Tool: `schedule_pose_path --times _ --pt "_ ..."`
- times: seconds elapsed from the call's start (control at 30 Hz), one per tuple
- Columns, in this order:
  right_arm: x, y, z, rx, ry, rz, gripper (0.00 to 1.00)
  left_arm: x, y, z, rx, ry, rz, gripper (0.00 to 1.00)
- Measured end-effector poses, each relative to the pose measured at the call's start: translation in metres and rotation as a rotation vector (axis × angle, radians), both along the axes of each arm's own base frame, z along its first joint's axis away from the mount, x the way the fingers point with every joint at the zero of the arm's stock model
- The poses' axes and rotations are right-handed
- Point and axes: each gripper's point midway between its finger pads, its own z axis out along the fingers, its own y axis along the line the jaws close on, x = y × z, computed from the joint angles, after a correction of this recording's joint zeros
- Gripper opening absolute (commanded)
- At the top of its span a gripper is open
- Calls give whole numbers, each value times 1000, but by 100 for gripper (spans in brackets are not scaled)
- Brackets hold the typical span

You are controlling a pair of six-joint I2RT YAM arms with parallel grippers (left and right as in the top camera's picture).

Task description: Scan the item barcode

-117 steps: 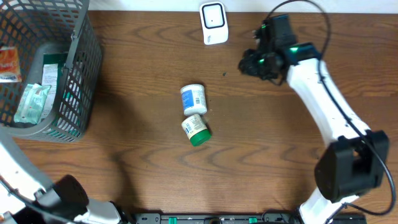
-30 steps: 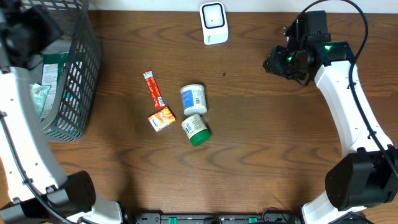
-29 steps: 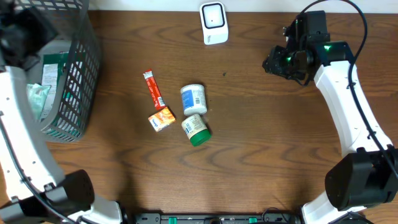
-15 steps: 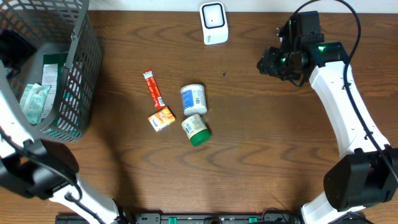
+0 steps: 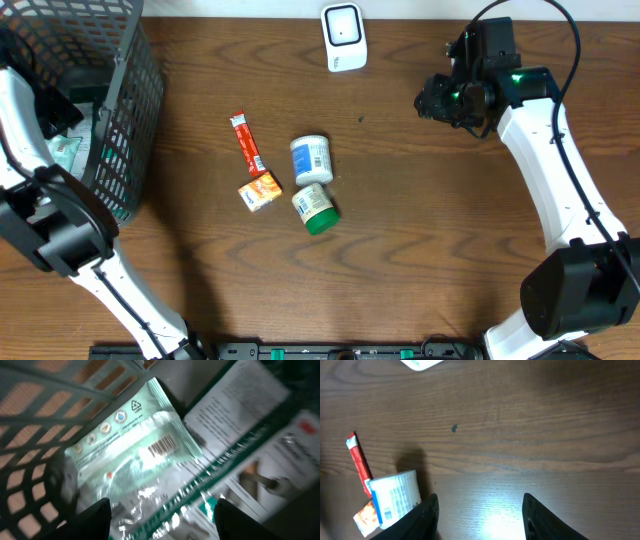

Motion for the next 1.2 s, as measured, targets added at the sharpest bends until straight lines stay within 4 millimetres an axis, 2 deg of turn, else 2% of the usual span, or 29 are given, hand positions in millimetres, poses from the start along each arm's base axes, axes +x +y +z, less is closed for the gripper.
schedule_pose_path --times 0.13,0.23,0.43,0.7,0.73,0.8,0.87,0.9,1.2 --pt "1 0 -7 -3 -4 -2 50 0 6 -27 6 63 -23 67" --pt "-1 -1 -19 -6 9 -3 50 -4 13 -42 32 116 -30 67" --pt "-7 -2 -36 -10 34 -3 49 -10 18 -56 51 169 -29 68" --pt "-3 -1 -35 -7 15 -2 49 -13 19 -70 49 201 -29 66" --pt "-3 -1 -34 -7 14 -3 49 -14 19 -70 51 201 -29 59" --pt "-3 -1 -34 -7 15 -3 49 -13 18 -71 52 199 -33 32" --pt "-3 -1 -34 -7 14 -2 49 -16 20 -72 64 215 -36 14" --pt "-3 -1 -34 -7 14 -2 49 -18 21 -73 70 223 -39 9" --pt "-2 -1 -34 -6 13 -3 48 -19 23 -66 86 225 -41 7"
